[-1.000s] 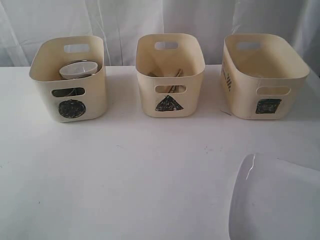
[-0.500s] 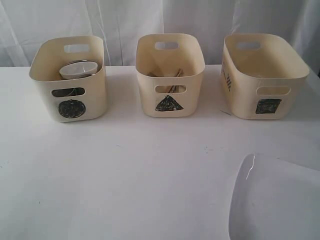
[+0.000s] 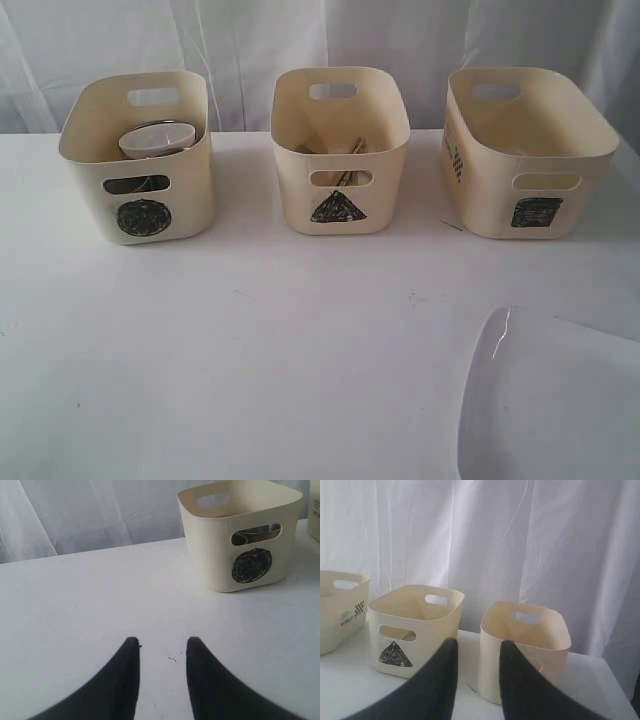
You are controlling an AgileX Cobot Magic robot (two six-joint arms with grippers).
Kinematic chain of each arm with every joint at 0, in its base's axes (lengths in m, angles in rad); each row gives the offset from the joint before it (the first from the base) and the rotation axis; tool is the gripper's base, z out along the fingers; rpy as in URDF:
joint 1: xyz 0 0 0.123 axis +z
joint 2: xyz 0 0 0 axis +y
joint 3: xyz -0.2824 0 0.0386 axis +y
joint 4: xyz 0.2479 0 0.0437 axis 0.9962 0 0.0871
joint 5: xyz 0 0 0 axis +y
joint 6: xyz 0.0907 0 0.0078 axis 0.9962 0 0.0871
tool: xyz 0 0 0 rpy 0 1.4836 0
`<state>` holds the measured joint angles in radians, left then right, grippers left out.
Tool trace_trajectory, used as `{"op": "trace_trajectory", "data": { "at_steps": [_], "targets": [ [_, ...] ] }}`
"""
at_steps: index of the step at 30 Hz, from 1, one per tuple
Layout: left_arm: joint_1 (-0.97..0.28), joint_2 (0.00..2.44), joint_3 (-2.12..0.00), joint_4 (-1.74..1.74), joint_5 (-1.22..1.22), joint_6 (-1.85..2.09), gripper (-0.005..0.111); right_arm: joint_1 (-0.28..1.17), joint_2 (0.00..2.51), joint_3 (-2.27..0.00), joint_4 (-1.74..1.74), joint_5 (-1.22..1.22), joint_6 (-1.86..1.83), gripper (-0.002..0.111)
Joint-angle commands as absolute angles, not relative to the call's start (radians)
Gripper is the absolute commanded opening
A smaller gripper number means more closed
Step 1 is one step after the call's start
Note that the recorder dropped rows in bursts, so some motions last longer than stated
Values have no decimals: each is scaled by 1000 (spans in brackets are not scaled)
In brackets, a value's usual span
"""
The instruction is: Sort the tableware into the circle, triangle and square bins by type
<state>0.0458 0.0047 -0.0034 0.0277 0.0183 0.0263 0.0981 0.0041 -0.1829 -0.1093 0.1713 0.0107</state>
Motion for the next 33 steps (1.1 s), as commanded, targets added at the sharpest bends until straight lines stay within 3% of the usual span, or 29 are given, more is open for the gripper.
{"op": "trace_trajectory", "data": {
  "at_steps": [1,7,23,27,33],
  "targets": [
    [49,0,0,22,17,27,37,89,0,-314,-96,377,0,29],
    [49,0,0,22,17,27,37,89,0,-457,-74,654,5,29],
    [49,0,0,22,17,27,37,89,0,-598,45,1035,-58,30],
    [49,0,0,22,17,27,37,109,113,-621,181,1051,-207,39],
    [49,0,0,22,17,27,37,168,293,-621,194,1158,-348,41]
  ]
}}
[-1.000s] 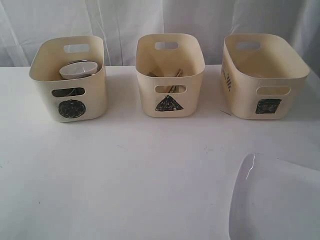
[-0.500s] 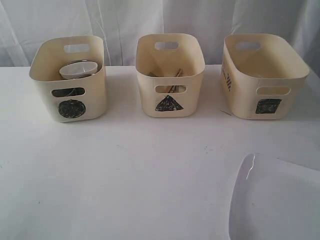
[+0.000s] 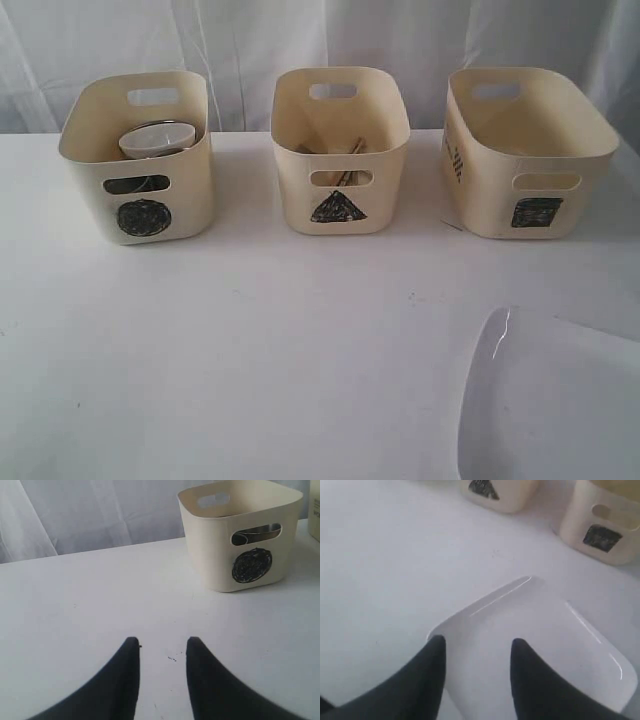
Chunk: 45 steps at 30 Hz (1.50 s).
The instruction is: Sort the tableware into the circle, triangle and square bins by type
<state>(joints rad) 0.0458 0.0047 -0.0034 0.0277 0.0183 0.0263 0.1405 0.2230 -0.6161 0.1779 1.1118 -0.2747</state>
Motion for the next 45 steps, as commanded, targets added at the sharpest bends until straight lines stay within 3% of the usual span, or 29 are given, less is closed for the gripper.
{"op": "trace_trajectory", "data": {
  "at_steps": [1,18,30,35,39,45],
  "targets": [
    [49,0,0,22,17,27,37,182,326,-621,208,1174,-361,41],
    [49,0,0,22,17,27,37,319,569,-621,293,1221,-441,41],
    [49,0,0,22,17,27,37,319,699,-621,218,1221,-476,41],
    [49,0,0,22,17,27,37,326,699,-621,20,1220,-362,41],
    [49,0,0,22,17,27,37,391,700,-621,-200,1221,-142,41],
    [49,0,0,22,17,27,37,560,746,-657,-213,1221,-20,41]
  ]
}}
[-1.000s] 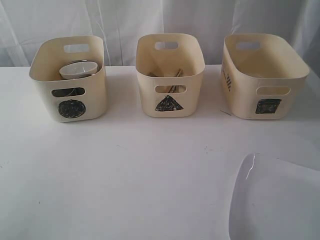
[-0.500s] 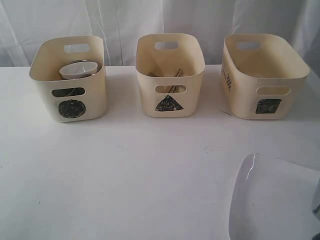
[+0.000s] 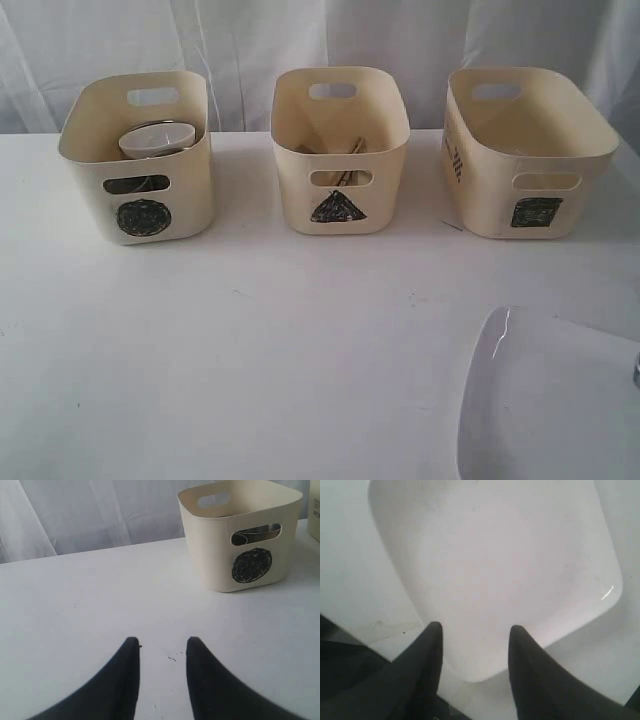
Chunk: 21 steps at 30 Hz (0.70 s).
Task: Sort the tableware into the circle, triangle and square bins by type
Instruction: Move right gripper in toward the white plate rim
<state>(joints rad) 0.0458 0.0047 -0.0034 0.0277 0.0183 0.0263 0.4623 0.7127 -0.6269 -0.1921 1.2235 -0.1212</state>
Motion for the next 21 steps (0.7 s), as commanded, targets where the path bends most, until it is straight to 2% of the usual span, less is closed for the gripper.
{"op": "trace_trajectory", "data": {
  "at_steps": [1,13,21],
  "targets": [
    [49,0,0,22,17,27,37,594,763,-666,-227,1221,15,41],
    [49,0,0,22,17,27,37,1008,1083,-775,-346,1164,328,41],
    [49,0,0,22,17,27,37,1064,1197,-812,-410,1176,479,41]
  ]
}}
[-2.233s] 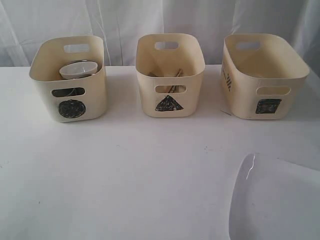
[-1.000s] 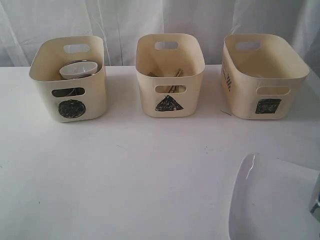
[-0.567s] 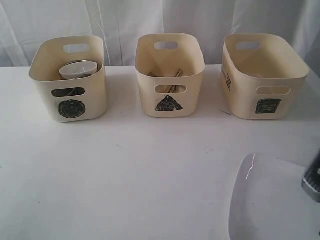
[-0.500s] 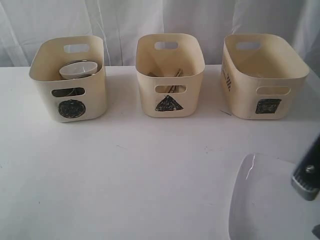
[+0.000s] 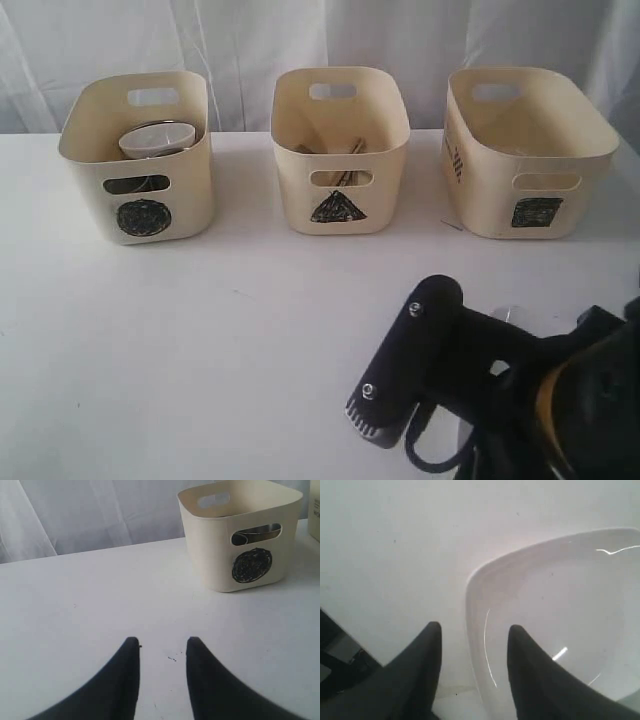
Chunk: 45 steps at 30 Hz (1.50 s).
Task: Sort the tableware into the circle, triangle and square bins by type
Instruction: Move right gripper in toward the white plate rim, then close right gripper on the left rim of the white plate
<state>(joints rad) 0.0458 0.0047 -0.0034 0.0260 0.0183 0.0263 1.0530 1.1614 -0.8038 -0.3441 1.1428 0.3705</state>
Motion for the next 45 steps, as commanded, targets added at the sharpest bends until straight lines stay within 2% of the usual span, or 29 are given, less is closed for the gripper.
{"op": "trace_trajectory", "data": {
  "at_steps": [1,3,10,23,38,45],
  "targets": [
    [49,0,0,22,17,27,37,1075,1213,-812,-445,1216,533,41],
    [49,0,0,22,17,27,37,1095,1239,-812,-480,1221,592,42],
    [49,0,0,22,17,27,37,1191,1309,-812,-424,1221,686,59],
    [49,0,0,22,17,27,37,1217,1497,-744,-474,1221,771,60],
    [49,0,0,22,17,27,37,1215,1602,-744,-556,1138,791,60],
    [49,0,0,22,17,27,37,1176,1661,-744,-574,1108,791,60]
  ]
}}
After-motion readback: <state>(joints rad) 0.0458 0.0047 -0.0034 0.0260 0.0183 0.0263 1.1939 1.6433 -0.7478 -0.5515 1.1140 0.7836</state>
